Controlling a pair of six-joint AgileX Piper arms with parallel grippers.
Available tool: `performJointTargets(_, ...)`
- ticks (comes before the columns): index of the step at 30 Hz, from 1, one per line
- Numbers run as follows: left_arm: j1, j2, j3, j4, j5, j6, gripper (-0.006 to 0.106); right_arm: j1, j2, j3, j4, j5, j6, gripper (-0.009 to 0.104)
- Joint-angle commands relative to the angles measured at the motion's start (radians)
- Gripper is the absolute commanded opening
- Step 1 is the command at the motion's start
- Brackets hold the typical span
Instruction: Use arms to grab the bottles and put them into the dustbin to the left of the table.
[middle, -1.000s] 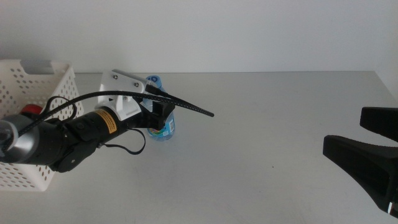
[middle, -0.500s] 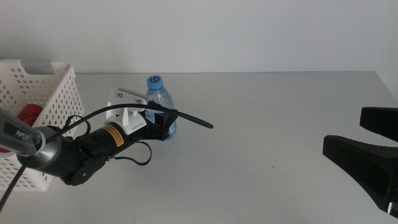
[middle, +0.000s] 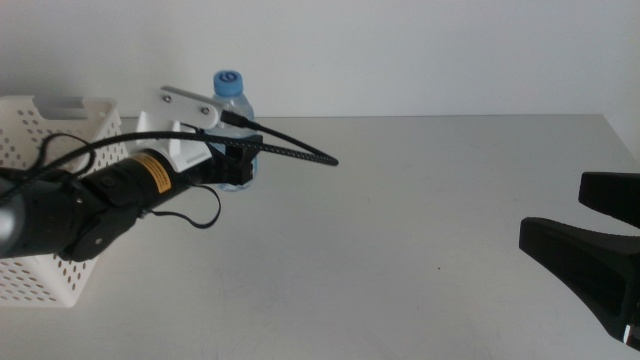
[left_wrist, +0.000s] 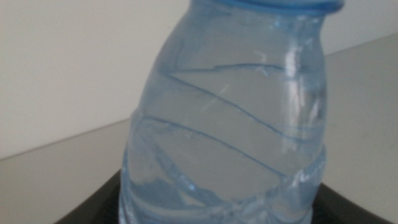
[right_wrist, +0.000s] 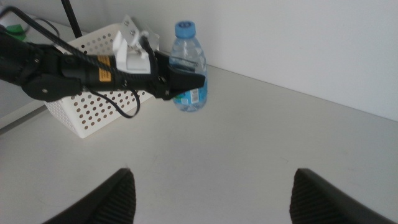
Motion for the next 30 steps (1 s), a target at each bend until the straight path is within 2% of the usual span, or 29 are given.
performJointTargets(1,0.000,-0.154,-0.029,-0.066,-0.017,-0.013,0.002,-0.003,0.000,-0.022,-0.012,-0.073,-0.009,0.063)
performJointTargets(8,0.000,-0.394,-0.057,-0.065,0.294,-0.025,0.002,-0.003,0.000,-0.022,-0.012,-0.073,-0.009,0.063)
performJointTargets(15,0.002,-0.470,-0.273,-0.066,0.855,-0.034,0.002,-0.003,0.000,-0.022,-0.012,-0.073,-0.009,0.063)
performJointTargets(18,0.014,-0.460,-0.392,-0.087,1.088,0.073,0.002,-0.003,0.000,-0.022,-0.012,-0.073,-0.009,0.063)
performJointTargets(21,0.083,-0.448,-0.491,-0.208,1.211,0.247,0.002,-0.003,0.000,-0.022,-0.012,-0.073,-0.009,0.063)
performJointTargets(25,0.268,-0.433,-0.551,-0.463,1.277,0.507,0.002,-0.003,0.000,-0.022,-0.012,-0.071,-0.009,0.063)
performJointTargets(27,0.352,-0.416,-0.552,-0.546,1.281,0.598,0.002,-0.003,0.000,-0.022,-0.012,-0.072,-0.009,0.063)
performJointTargets(30,0.450,-0.378,-0.552,-0.613,1.297,0.644,0.002,-0.003,0.000,-0.022,-0.012,-0.072,-0.009,0.063)
